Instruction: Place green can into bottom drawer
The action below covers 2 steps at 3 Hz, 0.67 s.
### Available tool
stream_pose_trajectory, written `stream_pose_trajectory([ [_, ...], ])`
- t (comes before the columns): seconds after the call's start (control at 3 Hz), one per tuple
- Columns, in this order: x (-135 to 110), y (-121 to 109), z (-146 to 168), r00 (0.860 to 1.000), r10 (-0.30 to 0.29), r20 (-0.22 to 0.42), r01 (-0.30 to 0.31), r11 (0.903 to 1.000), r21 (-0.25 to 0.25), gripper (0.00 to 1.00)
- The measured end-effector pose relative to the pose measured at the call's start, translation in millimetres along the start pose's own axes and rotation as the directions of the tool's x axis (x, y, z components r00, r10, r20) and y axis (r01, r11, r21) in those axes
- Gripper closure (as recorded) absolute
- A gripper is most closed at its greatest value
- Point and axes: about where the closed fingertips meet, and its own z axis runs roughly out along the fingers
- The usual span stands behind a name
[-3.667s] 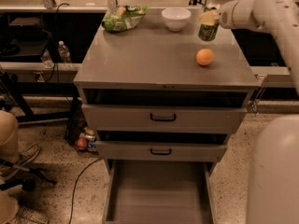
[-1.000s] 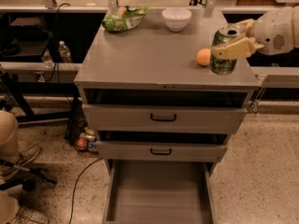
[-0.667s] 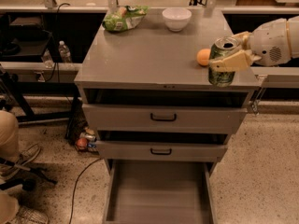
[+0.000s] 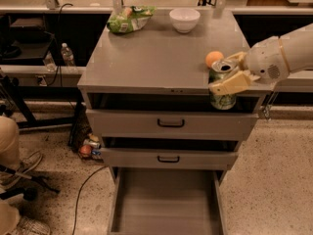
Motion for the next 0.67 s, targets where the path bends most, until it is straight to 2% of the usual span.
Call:
stream_pose_trajectory([
  [0.33, 23, 30, 24, 0.998, -0.004, -0.056, 0.000, 0.9976, -0.069, 1.00],
  [0.67, 54, 58, 46, 0.992, -0.004, -0.125, -0.009, 0.9944, -0.105, 1.00],
])
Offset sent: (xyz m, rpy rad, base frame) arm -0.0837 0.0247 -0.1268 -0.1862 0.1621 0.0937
